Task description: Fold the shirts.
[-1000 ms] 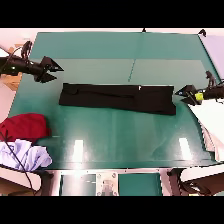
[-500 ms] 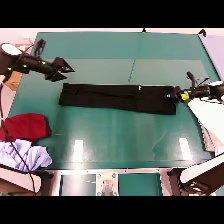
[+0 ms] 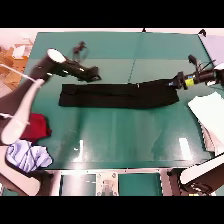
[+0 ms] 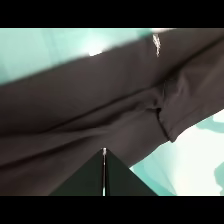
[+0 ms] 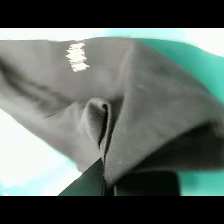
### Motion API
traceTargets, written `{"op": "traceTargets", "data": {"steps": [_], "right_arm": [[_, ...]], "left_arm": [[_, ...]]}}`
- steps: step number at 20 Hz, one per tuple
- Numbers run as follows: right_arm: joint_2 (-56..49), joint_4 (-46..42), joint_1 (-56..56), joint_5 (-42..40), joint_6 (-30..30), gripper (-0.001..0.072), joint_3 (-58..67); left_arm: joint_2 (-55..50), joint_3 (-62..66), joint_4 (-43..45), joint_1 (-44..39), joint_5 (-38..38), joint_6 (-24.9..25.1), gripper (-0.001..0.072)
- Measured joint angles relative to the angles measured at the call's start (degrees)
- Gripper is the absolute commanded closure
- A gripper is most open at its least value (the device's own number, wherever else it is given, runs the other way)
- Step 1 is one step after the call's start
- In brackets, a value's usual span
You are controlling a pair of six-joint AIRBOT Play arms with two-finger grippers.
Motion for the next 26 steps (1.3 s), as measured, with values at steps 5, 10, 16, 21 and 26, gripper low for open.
{"op": "traceTargets", "data": {"steps": [5, 10, 16, 21, 26], "right_arm": [[7.6, 0.1, 2.6, 5.6, 6.7, 0.0690, 6.4], [13.7, 0.5, 7.1, 7.7, 11.1, 0.0690, 10.9], [16.1, 0.7, 10.2, 7.9, 13.1, 0.0690, 12.3], [16.4, 1.7, 11.9, 7.7, 15.0, 0.0690, 12.5], [15.6, 2.4, 19.8, 3.0, 17.0, 0.0689, 12.4]], "left_arm": [[-9.8, 1.5, -2.7, -12.3, 10.1, 0.6, 0.0686], [-18.3, 9.0, -7.6, -17.9, 14.3, -0.3, 0.0685], [-21.1, 13.5, -10.1, -18.2, 11.1, -1.5, 0.0685], [-16.0, 15.6, -8.5, -10.4, -2.6, 1.2, 0.0685], [-9.9, 22.3, -3.2, 2.6, -22.8, 2.4, 0.0685]]}}
